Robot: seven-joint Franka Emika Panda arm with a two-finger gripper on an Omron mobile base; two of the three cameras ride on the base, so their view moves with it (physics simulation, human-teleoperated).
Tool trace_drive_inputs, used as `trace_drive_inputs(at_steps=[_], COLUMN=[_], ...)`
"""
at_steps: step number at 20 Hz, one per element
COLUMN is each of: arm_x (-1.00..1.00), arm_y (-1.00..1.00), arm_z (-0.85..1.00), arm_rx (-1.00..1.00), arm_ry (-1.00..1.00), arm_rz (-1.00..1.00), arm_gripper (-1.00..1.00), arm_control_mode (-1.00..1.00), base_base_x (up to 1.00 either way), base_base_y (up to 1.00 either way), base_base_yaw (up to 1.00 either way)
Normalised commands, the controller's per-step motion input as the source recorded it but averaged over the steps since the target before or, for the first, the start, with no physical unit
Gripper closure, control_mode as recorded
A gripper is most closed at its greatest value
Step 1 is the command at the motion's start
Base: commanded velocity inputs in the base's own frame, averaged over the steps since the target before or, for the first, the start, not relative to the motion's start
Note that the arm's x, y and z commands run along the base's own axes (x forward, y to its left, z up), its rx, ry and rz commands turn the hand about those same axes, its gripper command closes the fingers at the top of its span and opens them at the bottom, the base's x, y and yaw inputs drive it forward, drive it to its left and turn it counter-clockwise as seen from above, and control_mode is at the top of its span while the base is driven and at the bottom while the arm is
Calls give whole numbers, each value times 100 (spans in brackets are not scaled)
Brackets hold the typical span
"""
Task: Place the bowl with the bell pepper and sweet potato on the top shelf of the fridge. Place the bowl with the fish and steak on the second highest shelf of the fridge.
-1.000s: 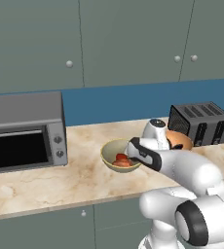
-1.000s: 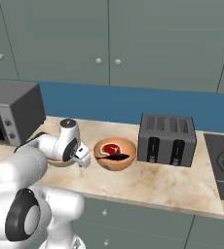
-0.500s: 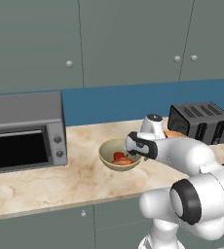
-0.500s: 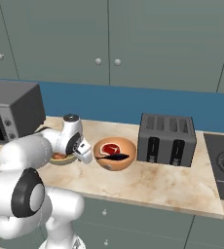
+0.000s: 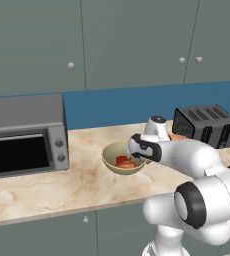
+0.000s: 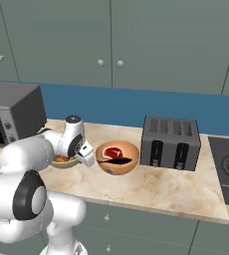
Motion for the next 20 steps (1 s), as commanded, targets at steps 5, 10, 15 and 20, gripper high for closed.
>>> trace_drive_inputs(at_steps=[5,10,15,20], arm_x=[-4,-38,-64,-60], arm_y=[0,6,8,0], arm_z=[0,22,56,87], arm_rx=[0,0,2,8], arm_ry=[-1,-12,-7,0], arm_rz=[0,-3,-6,-8], arm_gripper=[100,100,100,100], arm_control_mode=[-100,-100,-100,-100], base_base_x=[0,0,0,0], base_base_y=[0,0,0,0], base_base_yaw=[0,0,0,0])
